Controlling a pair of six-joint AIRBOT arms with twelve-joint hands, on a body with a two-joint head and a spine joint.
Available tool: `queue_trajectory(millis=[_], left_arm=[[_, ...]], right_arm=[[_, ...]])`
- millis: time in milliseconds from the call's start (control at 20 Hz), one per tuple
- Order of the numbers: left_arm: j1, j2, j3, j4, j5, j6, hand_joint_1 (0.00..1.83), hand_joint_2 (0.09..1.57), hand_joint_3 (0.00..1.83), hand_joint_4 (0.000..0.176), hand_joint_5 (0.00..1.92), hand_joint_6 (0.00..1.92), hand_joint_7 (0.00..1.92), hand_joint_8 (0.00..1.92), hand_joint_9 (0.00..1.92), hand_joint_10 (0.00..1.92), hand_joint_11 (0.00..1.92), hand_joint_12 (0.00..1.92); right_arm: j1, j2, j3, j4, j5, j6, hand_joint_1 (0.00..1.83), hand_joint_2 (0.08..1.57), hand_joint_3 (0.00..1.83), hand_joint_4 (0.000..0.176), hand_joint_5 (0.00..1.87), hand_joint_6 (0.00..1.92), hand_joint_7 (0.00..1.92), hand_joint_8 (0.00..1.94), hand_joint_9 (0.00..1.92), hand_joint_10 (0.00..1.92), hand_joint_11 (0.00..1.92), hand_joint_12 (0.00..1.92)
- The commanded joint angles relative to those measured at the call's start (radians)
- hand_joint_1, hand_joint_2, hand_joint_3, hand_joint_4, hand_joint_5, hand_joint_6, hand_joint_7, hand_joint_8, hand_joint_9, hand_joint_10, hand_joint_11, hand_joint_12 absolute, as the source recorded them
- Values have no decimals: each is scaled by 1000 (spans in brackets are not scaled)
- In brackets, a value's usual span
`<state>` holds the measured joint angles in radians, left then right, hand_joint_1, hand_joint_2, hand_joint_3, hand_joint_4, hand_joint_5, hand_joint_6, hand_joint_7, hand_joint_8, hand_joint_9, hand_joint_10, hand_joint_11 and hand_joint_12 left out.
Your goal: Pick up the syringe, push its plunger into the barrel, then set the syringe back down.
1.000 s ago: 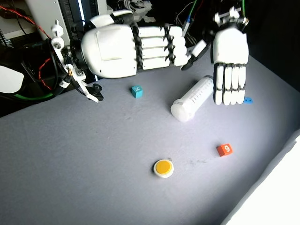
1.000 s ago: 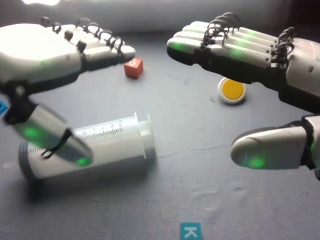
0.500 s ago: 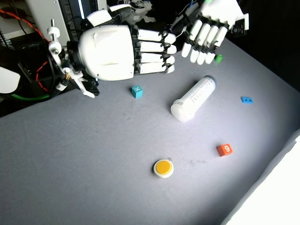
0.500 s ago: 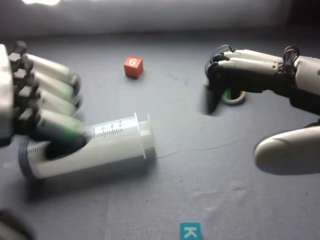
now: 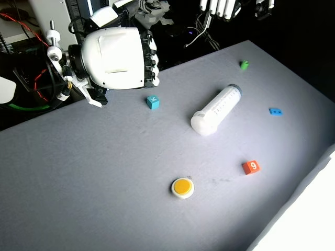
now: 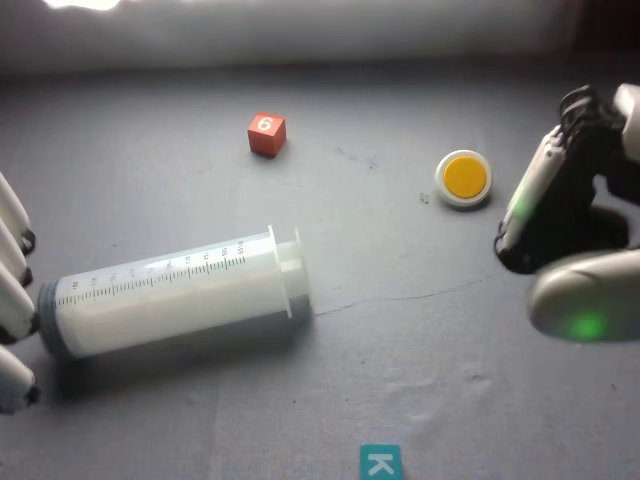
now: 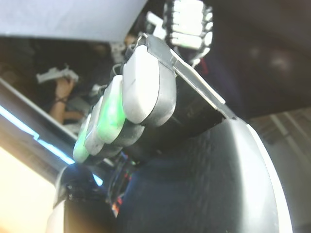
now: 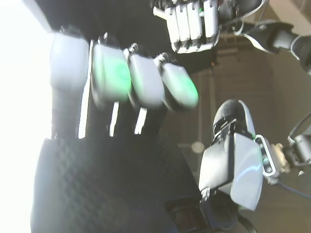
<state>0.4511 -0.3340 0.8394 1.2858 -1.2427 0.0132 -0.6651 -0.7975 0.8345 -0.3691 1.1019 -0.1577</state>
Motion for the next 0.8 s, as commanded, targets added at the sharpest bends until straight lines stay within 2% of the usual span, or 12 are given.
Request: queue_trajectory(millis=[0, 50, 100, 200, 300, 350, 450, 500, 600, 700, 750], left_arm=[[-11, 1, 7, -92, -41, 3, 772, 1349, 36, 176, 1543, 1921, 1641, 1921, 1711, 1921, 1714, 1921], [-14, 0, 10, -92, -33, 3, 1017, 1376, 26, 176, 1562, 1921, 1650, 1921, 1718, 1921, 1716, 1921], [-16, -3, 14, -92, -24, 3, 1192, 1378, 22, 176, 1585, 1921, 1658, 1921, 1718, 1921, 1715, 1921], [-14, -3, 22, -92, -3, 2, 1251, 1386, 26, 176, 1606, 1921, 1660, 1921, 1719, 1921, 1721, 1921], [-31, -9, 37, -92, 16, 2, 1130, 1385, 31, 176, 1616, 1921, 1638, 1921, 1687, 1921, 1668, 1921], [-41, -18, 54, -95, -1, 2, 1154, 1351, 18, 172, 1598, 1921, 1614, 1921, 1659, 1921, 1653, 1921], [-58, -30, 77, -93, -61, -6, 1160, 1376, 34, 176, 1623, 1921, 1626, 1921, 1680, 1921, 1681, 1921], [-66, -33, 81, -87, -54, -12, 1152, 1383, 42, 169, 1624, 1921, 1632, 1921, 1690, 1921, 1696, 1921], [-68, -35, 75, -39, -74, -55, 1230, 1358, 35, 176, 1591, 1921, 1614, 1921, 1677, 1921, 1701, 1921], [-69, -32, 70, -26, -75, -51, 1264, 1349, 33, 172, 1594, 1921, 1609, 1921, 1677, 1921, 1718, 1921], [-69, -28, 71, -14, -77, -51, 1256, 1336, 32, 77, 1579, 1921, 1600, 1921, 1660, 1921, 1721, 1921]], right_arm=[[6, 2, -7, 28, 96, 5, 553, 1314, 32, 0, 1506, 1921, 1605, 1941, 1681, 1921, 1763, 1921], [17, 3, -7, 27, 71, 13, 785, 1377, 27, 0, 1471, 1921, 1606, 1941, 1696, 1921, 1790, 1921], [28, 3, -7, 21, 67, 23, 1055, 1369, 6, 0, 1431, 1921, 1602, 1941, 1704, 1921, 1817, 1921], [45, 4, -6, 5, 52, 29, 1022, 1428, 21, 0, 1416, 1921, 1587, 1941, 1691, 1921, 1821, 1921], [76, 15, -7, -51, 12, 25, 1002, 1438, 17, 0, 1425, 1921, 1559, 1941, 1663, 1921, 1806, 1921], [100, 25, -7, -82, -12, 24, 1001, 1443, 15, 0, 1426, 1921, 1550, 1941, 1652, 1921, 1796, 1921], [136, 40, -6, -116, -52, 10, 1009, 1446, 12, 0, 1407, 1921, 1533, 1941, 1634, 1921, 1774, 1921], [144, 45, -6, -117, -56, 11, 1001, 1445, 9, 0, 1402, 1921, 1522, 1941, 1620, 1921, 1760, 1921], [150, 50, -6, -115, -52, 13, 1000, 1448, 10, 0, 1401, 1921, 1519, 1941, 1616, 1921, 1755, 1921], [149, 50, -6, -106, -47, 13, 993, 1449, 8, 0, 1403, 1921, 1529, 1941, 1619, 1921, 1748, 1921], [149, 50, -6, -106, -50, 14, 1035, 1435, 0, 0, 1387, 1921, 1518, 1941, 1604, 1921, 1719, 1921]])
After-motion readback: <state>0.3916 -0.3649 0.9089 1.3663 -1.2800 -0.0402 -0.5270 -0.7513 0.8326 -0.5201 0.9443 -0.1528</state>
